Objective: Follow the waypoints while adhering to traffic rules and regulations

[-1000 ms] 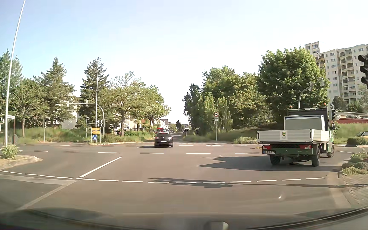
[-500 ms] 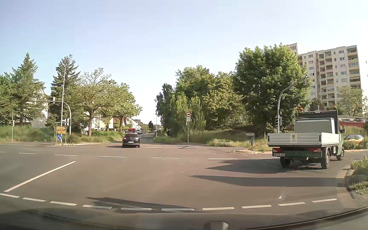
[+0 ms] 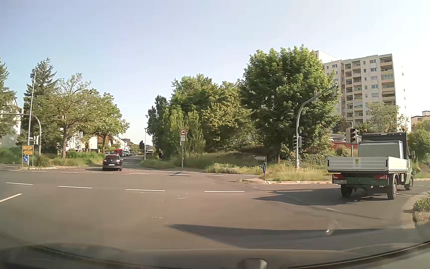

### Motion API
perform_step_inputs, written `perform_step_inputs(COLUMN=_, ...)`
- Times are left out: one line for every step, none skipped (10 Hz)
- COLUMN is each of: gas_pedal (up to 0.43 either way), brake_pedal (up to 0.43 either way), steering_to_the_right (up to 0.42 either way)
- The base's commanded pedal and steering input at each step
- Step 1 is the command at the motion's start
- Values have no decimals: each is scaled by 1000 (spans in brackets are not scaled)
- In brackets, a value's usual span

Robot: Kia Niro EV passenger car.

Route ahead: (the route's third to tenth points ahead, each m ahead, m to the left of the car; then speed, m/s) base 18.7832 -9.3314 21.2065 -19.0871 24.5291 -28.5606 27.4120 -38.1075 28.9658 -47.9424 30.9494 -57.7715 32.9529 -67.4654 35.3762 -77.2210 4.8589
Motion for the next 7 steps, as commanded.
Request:
perform_step_inputs(gas_pedal=59, brake_pedal=30, steering_to_the_right=206)
perform_step_inputs(gas_pedal=67, brake_pedal=30, steering_to_the_right=210)
perform_step_inputs(gas_pedal=67, brake_pedal=30, steering_to_the_right=215)
perform_step_inputs(gas_pedal=67, brake_pedal=30, steering_to_the_right=219)
perform_step_inputs(gas_pedal=67, brake_pedal=30, steering_to_the_right=223)
perform_step_inputs(gas_pedal=67, brake_pedal=30, steering_to_the_right=226)
perform_step_inputs(gas_pedal=67, brake_pedal=30, steering_to_the_right=230)
